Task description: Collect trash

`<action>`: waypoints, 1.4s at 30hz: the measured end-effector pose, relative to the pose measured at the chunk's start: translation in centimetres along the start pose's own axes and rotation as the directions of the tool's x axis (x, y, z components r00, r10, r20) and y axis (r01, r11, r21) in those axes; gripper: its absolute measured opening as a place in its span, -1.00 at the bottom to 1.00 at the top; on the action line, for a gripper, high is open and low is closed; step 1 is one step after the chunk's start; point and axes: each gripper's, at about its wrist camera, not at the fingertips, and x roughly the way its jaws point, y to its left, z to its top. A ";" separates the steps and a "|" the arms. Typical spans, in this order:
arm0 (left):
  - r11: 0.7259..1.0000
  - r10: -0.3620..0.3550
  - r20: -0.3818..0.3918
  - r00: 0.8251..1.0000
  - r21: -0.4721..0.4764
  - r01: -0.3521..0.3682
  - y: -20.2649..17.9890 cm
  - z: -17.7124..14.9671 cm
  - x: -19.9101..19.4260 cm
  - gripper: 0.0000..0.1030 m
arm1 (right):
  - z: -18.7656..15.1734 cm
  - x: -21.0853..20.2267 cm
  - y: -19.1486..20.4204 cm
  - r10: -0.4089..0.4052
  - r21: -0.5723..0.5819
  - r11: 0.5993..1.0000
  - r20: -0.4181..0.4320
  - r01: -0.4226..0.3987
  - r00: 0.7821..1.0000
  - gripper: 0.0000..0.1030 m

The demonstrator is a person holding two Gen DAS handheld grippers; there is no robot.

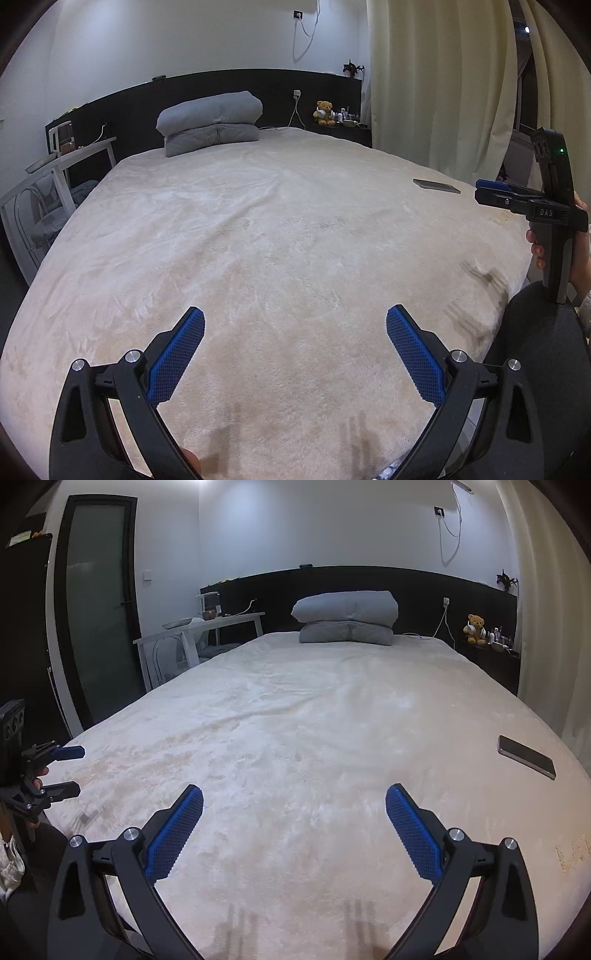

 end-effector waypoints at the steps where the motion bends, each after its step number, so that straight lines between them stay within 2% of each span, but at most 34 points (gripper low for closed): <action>1: 1.000 0.001 -0.001 1.000 0.002 -0.001 0.0 0.0 0.0 0.88 | 0.0 0.0 -0.1 0.005 0.006 1.000 -0.002 -0.005 1.000 0.90; 19: 1.000 0.014 -0.002 1.000 -0.003 -0.014 0.0 -0.2 0.2 0.88 | -0.1 -0.2 -0.6 0.036 0.041 0.998 0.005 -0.036 0.999 0.90; 28: 0.999 0.019 -0.007 1.000 0.027 -0.019 -0.6 -0.2 0.2 0.88 | -0.1 0.0 0.0 0.042 0.016 0.999 -0.002 -0.042 0.999 0.90; 42: 1.000 0.020 -0.003 1.000 0.017 -0.020 -0.3 -0.4 0.2 0.88 | -0.3 -0.1 0.4 0.037 0.004 0.999 0.003 -0.037 0.999 0.90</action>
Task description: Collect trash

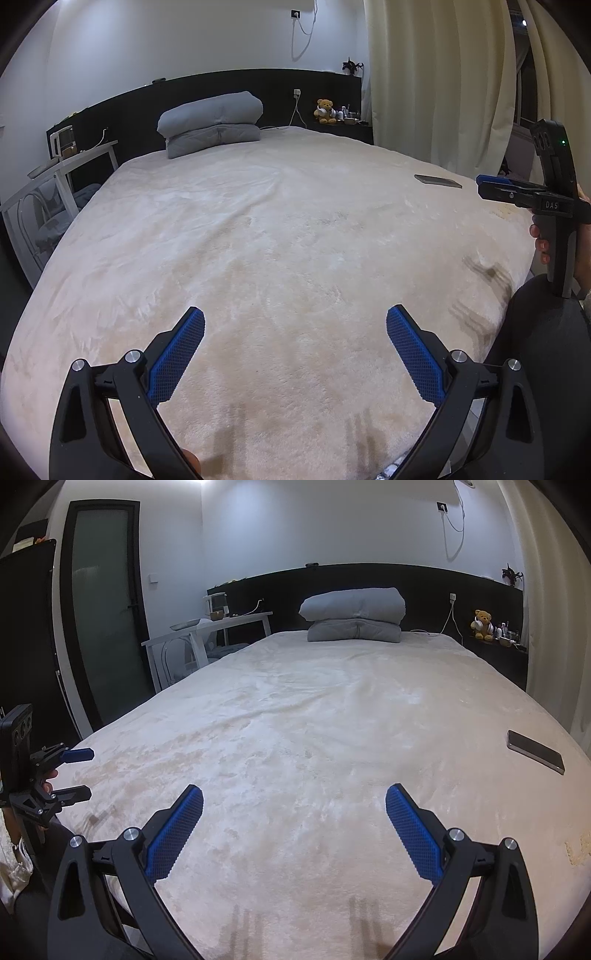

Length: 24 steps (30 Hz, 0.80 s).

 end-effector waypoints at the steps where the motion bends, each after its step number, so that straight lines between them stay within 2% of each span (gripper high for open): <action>1: 1.000 0.000 0.000 1.000 0.000 0.000 0.0 0.0 0.0 0.88 | 0.0 0.0 0.0 0.000 0.001 1.000 0.000 0.000 1.000 0.90; 24: 1.000 0.000 0.006 1.000 -0.002 0.000 0.0 -0.1 -0.2 0.88 | -0.1 -0.2 -0.1 0.002 0.006 1.000 0.003 -0.002 1.000 0.90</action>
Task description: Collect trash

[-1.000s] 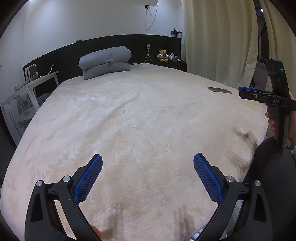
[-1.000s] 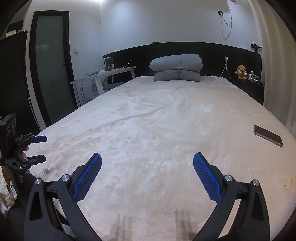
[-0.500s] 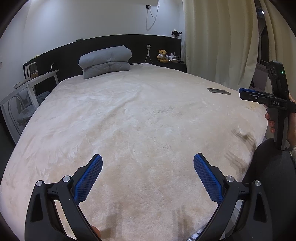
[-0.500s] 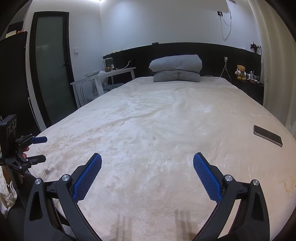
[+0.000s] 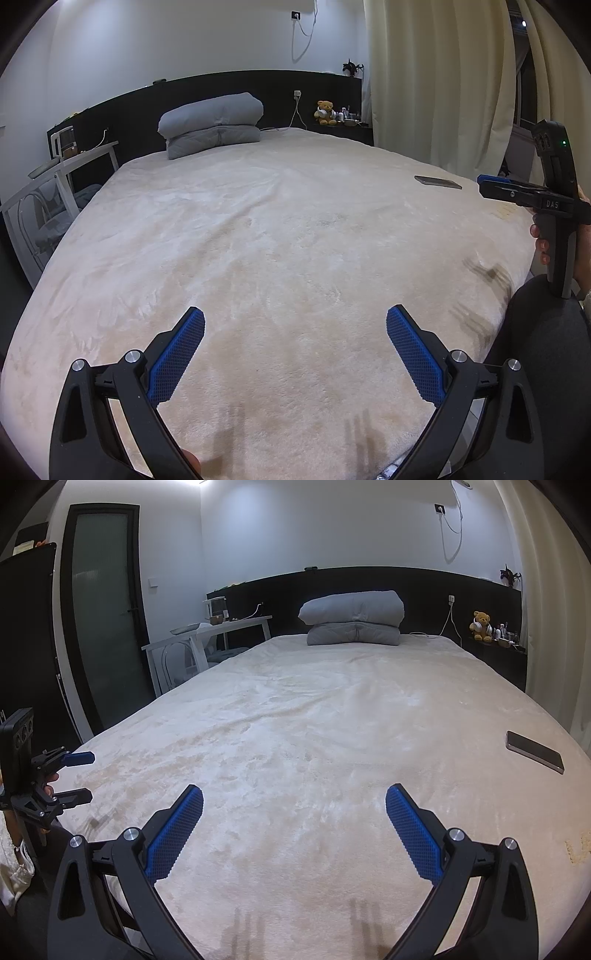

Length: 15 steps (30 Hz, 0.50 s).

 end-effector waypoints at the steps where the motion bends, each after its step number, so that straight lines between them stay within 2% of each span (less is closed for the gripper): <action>1: 1.000 0.000 0.000 1.000 0.000 0.000 0.0 0.0 0.0 0.88 | 0.0 0.0 0.0 0.001 0.001 1.000 0.002 -0.001 1.000 0.90; 15: 1.000 0.003 0.003 1.000 -0.003 -0.003 0.0 0.0 -0.1 0.88 | 0.3 -0.1 -0.1 0.000 -0.019 1.000 -0.001 0.000 1.000 0.90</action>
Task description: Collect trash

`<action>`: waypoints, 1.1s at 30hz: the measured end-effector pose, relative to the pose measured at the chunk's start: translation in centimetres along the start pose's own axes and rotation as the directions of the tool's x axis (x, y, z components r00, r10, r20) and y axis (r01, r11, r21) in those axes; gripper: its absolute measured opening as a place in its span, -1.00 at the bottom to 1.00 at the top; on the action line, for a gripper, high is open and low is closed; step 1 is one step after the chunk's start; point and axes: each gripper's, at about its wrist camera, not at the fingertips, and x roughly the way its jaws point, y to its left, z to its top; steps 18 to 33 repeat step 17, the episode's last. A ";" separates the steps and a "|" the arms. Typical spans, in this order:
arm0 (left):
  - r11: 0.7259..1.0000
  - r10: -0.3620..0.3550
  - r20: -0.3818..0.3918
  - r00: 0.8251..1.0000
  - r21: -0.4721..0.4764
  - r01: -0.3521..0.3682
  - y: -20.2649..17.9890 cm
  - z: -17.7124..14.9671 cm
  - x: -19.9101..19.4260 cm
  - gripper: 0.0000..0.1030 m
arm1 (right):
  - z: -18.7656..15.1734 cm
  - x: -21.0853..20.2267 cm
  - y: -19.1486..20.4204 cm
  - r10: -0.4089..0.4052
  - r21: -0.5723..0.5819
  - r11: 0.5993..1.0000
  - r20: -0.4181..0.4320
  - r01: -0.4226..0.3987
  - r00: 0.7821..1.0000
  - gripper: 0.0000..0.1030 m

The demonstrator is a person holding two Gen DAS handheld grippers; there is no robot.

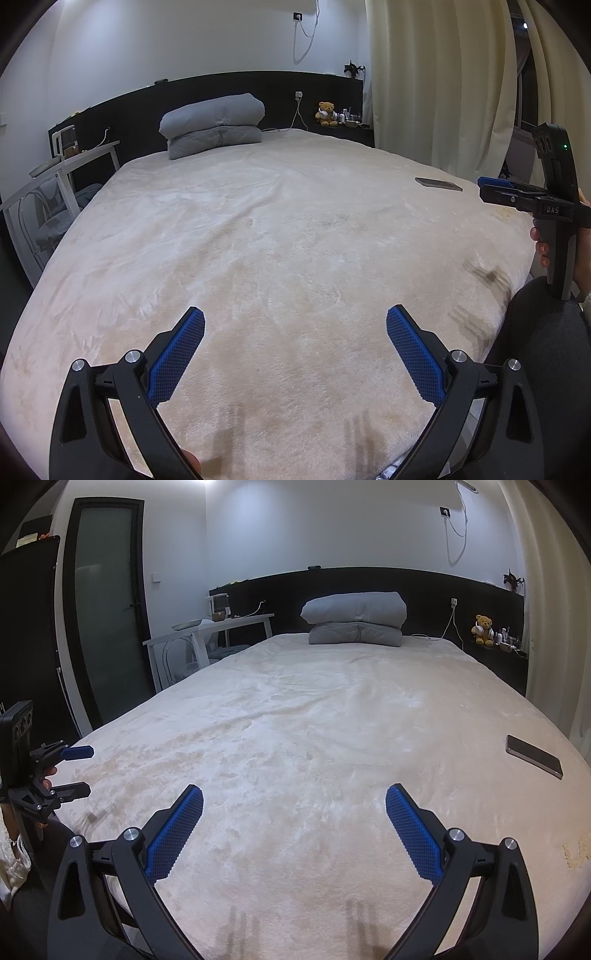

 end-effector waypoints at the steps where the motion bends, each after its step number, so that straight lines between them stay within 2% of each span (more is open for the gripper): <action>1: 1.000 -0.001 0.000 1.000 -0.001 0.001 0.0 0.0 -0.1 0.88 | 0.0 0.0 0.0 0.000 0.000 1.000 0.000 0.000 1.000 0.90; 33: 1.000 0.015 0.014 1.000 -0.013 -0.015 0.1 0.0 -0.6 0.88 | -0.1 0.6 0.1 0.002 -0.005 1.000 -0.012 -0.002 1.000 0.90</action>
